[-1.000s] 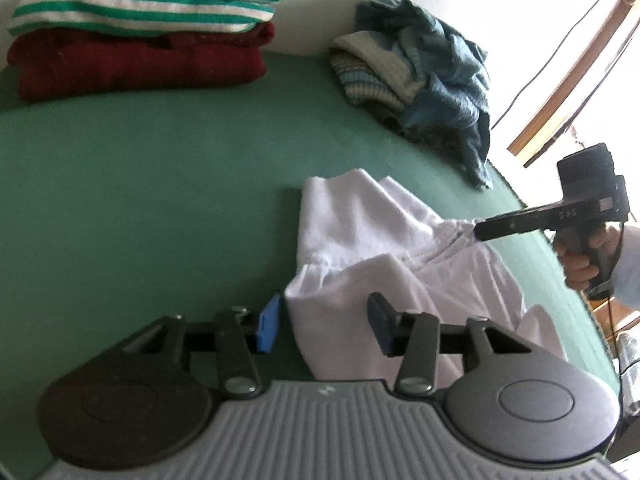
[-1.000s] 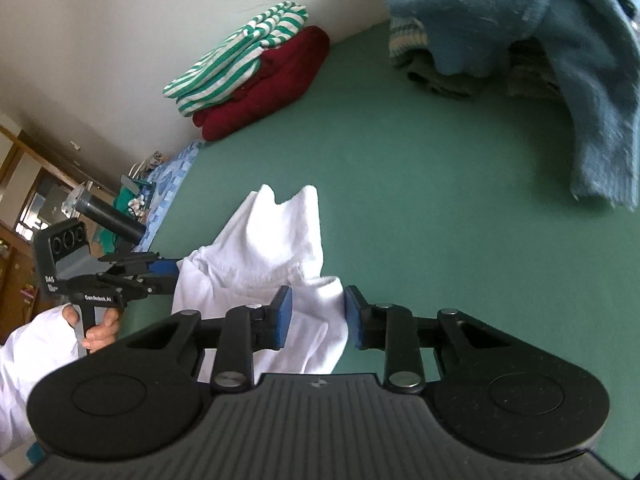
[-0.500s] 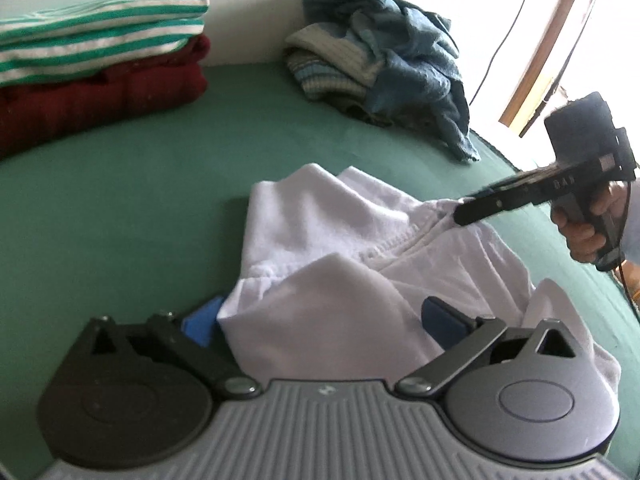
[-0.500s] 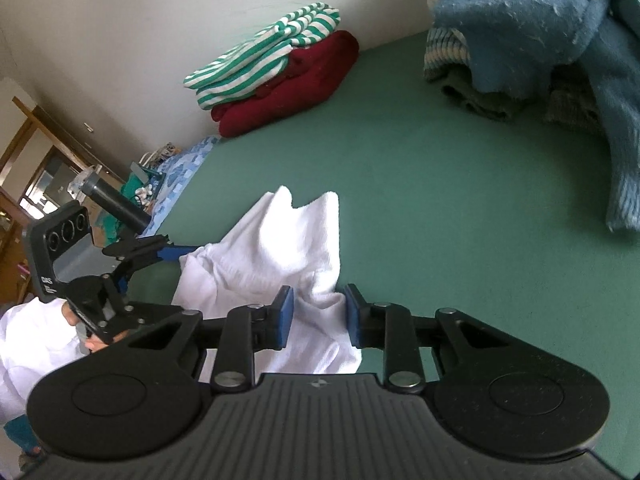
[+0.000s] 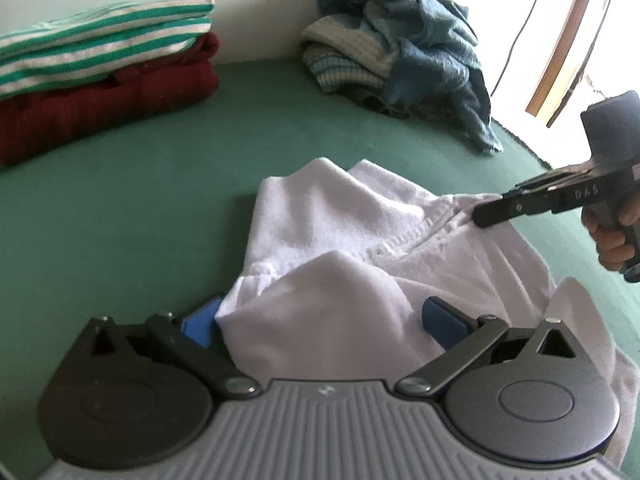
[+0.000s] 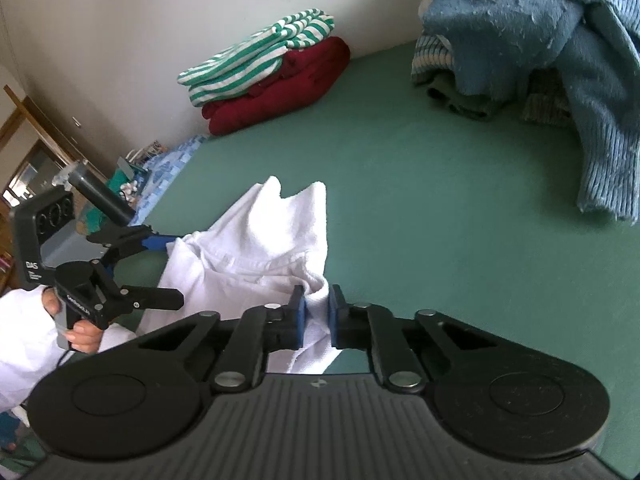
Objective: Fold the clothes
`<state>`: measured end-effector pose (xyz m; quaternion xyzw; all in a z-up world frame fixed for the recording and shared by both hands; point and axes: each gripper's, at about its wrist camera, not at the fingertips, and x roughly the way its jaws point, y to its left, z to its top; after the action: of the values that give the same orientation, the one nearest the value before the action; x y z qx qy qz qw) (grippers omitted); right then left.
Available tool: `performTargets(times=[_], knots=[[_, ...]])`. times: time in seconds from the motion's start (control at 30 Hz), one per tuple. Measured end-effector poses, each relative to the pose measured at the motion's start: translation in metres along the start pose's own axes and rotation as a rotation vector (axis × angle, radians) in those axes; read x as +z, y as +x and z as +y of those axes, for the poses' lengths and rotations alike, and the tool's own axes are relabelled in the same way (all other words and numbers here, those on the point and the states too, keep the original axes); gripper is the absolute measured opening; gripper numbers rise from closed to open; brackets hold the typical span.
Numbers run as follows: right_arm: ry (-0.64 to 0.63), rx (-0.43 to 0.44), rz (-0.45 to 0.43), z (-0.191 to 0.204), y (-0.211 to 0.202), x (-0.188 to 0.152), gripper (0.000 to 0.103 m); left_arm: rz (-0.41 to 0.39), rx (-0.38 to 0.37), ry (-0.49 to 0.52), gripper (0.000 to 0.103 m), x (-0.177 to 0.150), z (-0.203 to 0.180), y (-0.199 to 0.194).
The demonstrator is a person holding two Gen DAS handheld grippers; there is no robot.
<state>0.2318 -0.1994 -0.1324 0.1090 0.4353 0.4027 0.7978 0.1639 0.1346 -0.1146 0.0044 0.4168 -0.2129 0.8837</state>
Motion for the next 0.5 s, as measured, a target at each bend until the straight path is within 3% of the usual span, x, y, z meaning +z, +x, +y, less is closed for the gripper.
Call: performTargets(times=[0.5], knots=[[0.044, -0.009, -0.036, -0.0001, 0.0019, -0.0044, 0.004, 0.027, 0.032, 0.037, 0.102, 0.0014, -0.0052, 0.001]])
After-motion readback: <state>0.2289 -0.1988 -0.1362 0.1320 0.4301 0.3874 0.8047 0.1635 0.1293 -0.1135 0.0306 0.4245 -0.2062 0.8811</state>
